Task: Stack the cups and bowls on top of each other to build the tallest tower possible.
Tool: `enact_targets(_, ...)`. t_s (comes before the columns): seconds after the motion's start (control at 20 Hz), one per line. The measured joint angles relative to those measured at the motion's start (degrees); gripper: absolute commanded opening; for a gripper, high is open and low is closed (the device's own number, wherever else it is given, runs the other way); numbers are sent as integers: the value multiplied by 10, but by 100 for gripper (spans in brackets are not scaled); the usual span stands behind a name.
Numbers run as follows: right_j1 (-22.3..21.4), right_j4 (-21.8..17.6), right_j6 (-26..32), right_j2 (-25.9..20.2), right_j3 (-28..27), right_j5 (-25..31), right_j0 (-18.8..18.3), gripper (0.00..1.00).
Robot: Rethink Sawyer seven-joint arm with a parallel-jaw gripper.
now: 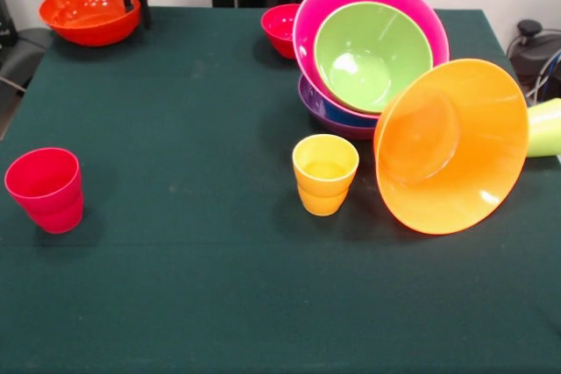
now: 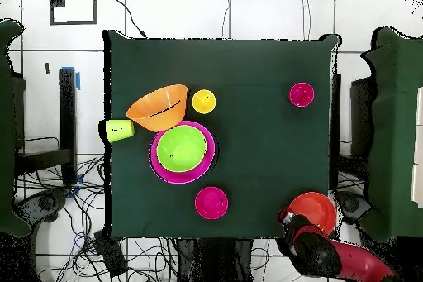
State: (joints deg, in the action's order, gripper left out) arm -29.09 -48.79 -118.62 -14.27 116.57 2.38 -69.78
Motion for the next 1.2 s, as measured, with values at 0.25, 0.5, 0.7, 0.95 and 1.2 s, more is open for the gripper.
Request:
enact_targets(0.25,-44,8,0,-19,11,13,-13,0)
enact_targets(0.5,-124,62,0,-67,41,77,-48,0)
enact_targets(0.7,-184,108,0,-118,61,135,-80,0)
enact_targets(0.95,-240,156,0,-185,83,170,-113,0)
enact_targets(1.2,-285,205,0,-253,105,185,-138,0)
